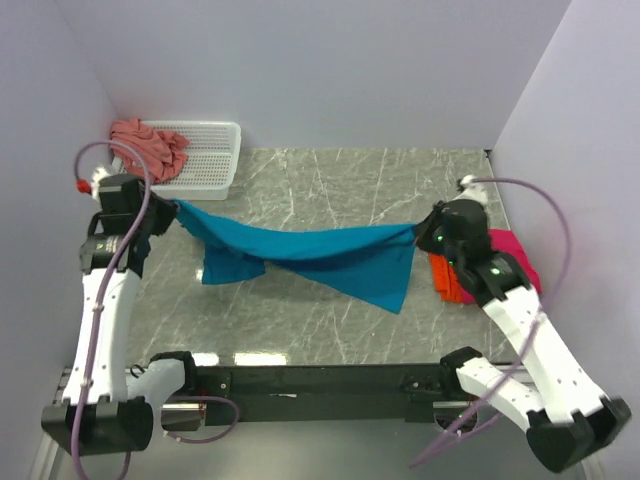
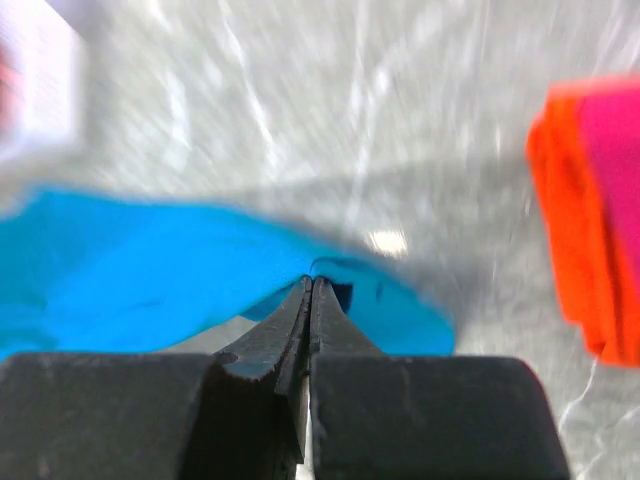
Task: Fold and stack the t-shirts
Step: Flatten the tshirt out
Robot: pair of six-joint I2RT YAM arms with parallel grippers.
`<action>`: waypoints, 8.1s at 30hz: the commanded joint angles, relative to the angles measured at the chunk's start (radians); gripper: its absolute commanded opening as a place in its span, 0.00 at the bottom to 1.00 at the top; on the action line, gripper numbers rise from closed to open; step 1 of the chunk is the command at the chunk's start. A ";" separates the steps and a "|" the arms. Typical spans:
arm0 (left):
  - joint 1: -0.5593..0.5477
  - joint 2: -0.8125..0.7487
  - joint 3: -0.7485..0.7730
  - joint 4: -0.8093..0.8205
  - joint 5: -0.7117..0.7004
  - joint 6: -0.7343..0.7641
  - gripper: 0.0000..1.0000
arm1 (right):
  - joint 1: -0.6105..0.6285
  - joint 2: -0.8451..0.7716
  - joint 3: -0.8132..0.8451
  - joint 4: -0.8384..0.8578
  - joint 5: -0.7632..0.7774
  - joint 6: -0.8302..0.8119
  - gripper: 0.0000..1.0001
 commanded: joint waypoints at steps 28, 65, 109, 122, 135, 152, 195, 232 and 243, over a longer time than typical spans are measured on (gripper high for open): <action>0.003 0.414 0.761 0.198 0.205 0.071 0.01 | -0.256 0.097 0.549 0.101 -0.038 -0.272 0.00; -0.004 0.794 0.522 -0.064 0.127 0.151 0.02 | -0.431 0.473 0.293 0.125 -0.350 -0.236 0.02; -0.072 0.704 0.024 0.123 0.075 0.046 0.45 | -0.427 0.466 0.149 0.118 -0.221 -0.212 0.83; -0.099 0.714 0.073 0.135 0.165 0.046 0.29 | -0.427 0.460 0.141 0.110 -0.203 -0.218 0.83; -0.103 0.753 0.107 0.096 0.130 0.046 0.31 | -0.427 0.475 0.140 0.101 -0.193 -0.220 0.83; -0.112 0.534 0.105 -0.047 0.004 0.048 0.01 | -0.422 0.414 0.059 0.091 -0.218 -0.212 0.81; -0.032 0.509 -0.074 -0.099 0.151 0.126 0.38 | -0.206 0.711 0.158 0.134 -0.219 -0.160 0.73; -0.038 0.572 -0.034 -0.181 0.167 0.151 0.25 | -0.206 0.665 0.071 0.128 -0.135 -0.164 0.73; -0.043 0.419 -0.074 -0.119 0.092 0.155 0.01 | -0.206 0.648 0.092 0.157 -0.158 -0.170 0.73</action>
